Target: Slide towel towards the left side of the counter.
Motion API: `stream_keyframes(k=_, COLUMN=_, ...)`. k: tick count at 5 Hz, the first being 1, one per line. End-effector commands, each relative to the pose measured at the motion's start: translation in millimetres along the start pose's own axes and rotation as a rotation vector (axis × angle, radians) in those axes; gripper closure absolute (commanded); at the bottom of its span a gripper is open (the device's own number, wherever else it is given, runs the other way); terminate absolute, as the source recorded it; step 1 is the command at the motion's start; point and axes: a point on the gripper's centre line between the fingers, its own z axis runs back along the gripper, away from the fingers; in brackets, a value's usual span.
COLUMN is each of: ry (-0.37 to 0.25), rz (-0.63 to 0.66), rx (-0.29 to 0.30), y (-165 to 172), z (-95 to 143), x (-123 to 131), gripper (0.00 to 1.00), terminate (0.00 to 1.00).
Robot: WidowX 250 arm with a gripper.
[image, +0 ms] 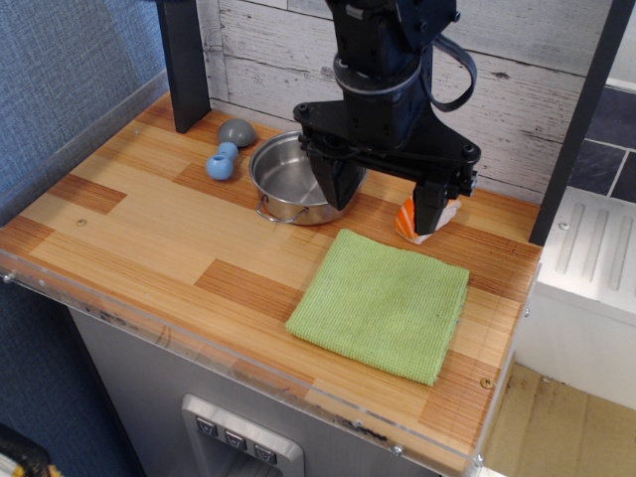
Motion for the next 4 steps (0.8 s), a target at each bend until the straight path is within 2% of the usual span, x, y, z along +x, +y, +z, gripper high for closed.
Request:
stream_keyframes(k=1, ry=0.0, rz=0.0, rx=0.0, y=0, z=0, x=0, gripper=0.0, terminate=0.0)
stream_keyframes(k=3, ry=0.062, rz=0.012, rx=-0.018, y=3, z=-32, x=-13, gripper=0.0, terminate=0.0)
stream_keyframes(k=4, ry=0.08, rz=0.01, rx=-0.007, y=5, z=-44, x=-16, gripper=0.0, terminate=0.0)
